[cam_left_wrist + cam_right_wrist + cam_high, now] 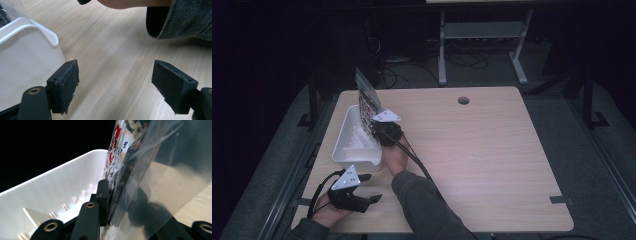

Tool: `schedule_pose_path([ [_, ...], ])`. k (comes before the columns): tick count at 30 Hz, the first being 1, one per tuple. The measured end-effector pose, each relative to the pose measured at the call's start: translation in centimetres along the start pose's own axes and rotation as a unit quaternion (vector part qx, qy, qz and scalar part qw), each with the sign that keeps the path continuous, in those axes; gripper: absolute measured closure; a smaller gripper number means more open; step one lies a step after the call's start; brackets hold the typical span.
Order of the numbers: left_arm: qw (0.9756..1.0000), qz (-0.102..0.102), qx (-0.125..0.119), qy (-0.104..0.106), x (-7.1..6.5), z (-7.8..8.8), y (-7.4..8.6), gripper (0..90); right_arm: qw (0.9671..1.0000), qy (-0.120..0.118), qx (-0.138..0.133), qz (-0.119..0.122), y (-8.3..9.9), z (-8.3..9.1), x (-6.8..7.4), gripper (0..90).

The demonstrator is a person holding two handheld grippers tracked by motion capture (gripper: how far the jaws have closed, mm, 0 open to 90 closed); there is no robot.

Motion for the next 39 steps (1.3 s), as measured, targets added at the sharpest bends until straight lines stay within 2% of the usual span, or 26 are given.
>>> schedule_pose_path([
  [5, 1.0, 0.0, 0.001, 0.001, 0.0, 0.0, 0.0, 21.3, 1.0, -0.003, 0.002, -0.001, 0.0, -0.1, -0.2, 72.2],
  [8, 1.0, -0.001, 0.001, 0.001, 0.0, -0.1, 0.0, 21.3, 1.0, -0.003, 0.005, -0.004, 0.1, 0.0, -0.5, 67.2],
  [15, 1.0, -0.001, 0.003, 0.0, 0.0, -0.1, 0.0, 21.3, 0.998, -0.05, 0.007, -0.038, 0.4, 0.3, -0.9, 46.1],
  [19, 1.0, 0.0, 0.003, 0.0, 0.0, -0.1, 0.0, 21.3, 0.9966, -0.068, 0.008, -0.047, 0.5, 0.8, -1.2, 41.2],
  [23, 1.0, -0.001, 0.004, 0.001, 0.0, -0.2, 0.0, 21.3, 0.9945, -0.089, 0.011, -0.055, 0.6, 1.7, -1.7, 36.8],
  [27, 1.0, -0.002, 0.004, 0.0, 0.0, -0.2, 0.0, 21.3, 0.9902, -0.121, 0.016, -0.069, 0.9, 2.7, -2.3, 33.2],
  [35, 1.0, -0.006, 0.006, -0.001, -0.1, -0.3, 0.0, 21.3, 0.9859, -0.15, 0.03, -0.068, 1.8, 5.0, -3.6, 29.8],
  [39, 1.0, -0.007, 0.008, 0.0, -0.1, -0.3, 0.1, 21.3, 0.9843, -0.16, 0.027, -0.069, 2.1, 6.3, -4.3, 29.4],
])
Point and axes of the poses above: each handheld gripper's, and its own axes: z roughly backward along the jaws, y roughly out of its underside, x roughly to its left, the point moved 7 cm from there along -z, roughly forward along the jaws, and after that the axes turned 5 degrees about z, right-handed, at the moved point
